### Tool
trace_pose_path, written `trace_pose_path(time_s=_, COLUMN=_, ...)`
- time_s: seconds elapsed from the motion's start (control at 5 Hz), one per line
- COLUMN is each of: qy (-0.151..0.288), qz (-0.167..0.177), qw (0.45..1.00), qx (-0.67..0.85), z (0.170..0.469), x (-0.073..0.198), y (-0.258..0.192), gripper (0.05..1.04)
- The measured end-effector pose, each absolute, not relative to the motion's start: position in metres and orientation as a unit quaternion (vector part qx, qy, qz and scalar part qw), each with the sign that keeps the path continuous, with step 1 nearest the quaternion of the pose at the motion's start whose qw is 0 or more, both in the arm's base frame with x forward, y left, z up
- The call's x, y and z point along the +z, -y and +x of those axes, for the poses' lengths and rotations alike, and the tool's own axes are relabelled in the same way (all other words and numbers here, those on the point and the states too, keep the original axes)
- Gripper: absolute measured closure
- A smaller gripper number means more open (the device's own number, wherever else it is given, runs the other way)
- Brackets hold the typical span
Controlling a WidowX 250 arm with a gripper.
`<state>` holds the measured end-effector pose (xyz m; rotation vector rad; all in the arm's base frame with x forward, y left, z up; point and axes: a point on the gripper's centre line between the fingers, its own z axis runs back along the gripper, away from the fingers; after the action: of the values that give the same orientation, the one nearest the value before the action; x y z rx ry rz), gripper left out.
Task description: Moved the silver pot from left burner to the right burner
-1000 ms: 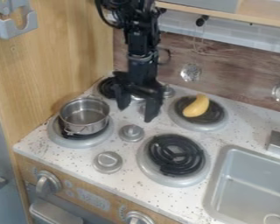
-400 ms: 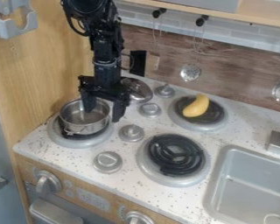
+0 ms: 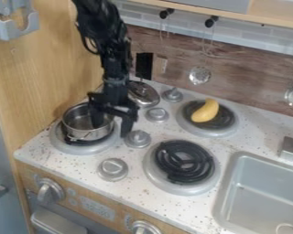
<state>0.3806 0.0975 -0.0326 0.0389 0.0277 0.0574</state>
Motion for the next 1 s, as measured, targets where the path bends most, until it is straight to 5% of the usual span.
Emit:
trace_pose_path(time_s=0.4, qy=-0.002, qz=0.024, qw=1.000, qx=0.010, z=0.379, x=-0.033, y=-0.096, gripper=0.748)
trace_pose_path(time_s=0.6, qy=0.013, qz=0.026, qw=1.000, qx=-0.008, z=0.376, x=-0.022, y=-0.086, gripper=0.945)
trace_pose_path(time_s=1.0, qy=0.045, qz=0.018, qw=0.990, qx=-0.136, z=0.365, x=0.006, y=-0.006, gripper=1.024)
